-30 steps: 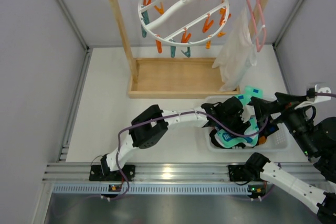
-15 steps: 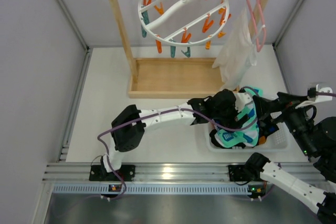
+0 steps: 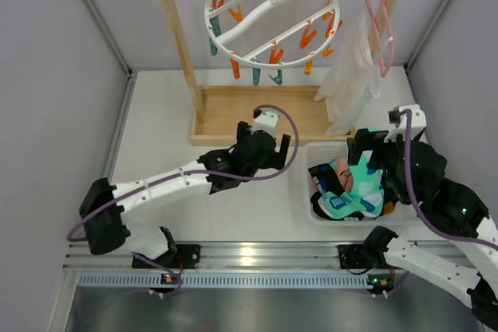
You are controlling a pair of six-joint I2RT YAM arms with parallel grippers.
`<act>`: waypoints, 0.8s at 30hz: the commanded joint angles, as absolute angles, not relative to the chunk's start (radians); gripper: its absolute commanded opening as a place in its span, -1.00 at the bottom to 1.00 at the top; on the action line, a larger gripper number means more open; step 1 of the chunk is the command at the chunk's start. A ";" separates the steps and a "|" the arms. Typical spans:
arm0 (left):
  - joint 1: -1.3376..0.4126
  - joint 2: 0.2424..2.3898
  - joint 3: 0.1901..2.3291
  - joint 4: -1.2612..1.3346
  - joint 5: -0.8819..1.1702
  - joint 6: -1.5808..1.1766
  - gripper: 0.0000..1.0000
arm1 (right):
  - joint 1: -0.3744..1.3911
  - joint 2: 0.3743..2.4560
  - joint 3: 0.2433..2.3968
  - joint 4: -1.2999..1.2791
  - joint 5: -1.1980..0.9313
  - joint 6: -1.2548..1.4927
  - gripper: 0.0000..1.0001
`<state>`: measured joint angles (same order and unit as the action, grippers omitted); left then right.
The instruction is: Remove the socks clipped to the hanger
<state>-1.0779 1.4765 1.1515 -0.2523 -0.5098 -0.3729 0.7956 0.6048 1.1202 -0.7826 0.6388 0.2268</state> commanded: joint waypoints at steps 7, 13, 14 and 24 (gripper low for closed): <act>-0.783 1.090 0.956 -0.448 -0.556 -0.534 0.97 | 0.511 0.683 0.996 -0.604 0.284 0.215 0.99; -0.568 0.844 0.945 -0.625 -0.561 -0.515 0.97 | 0.209 0.576 0.923 -0.673 0.169 0.218 0.99; -0.568 0.816 0.956 -0.671 -0.554 -0.509 0.96 | 0.209 0.546 0.940 -0.695 0.170 0.213 0.99; -0.568 0.623 1.020 -0.815 -0.557 -0.316 0.97 | 0.210 0.381 1.155 -0.939 0.181 0.086 0.99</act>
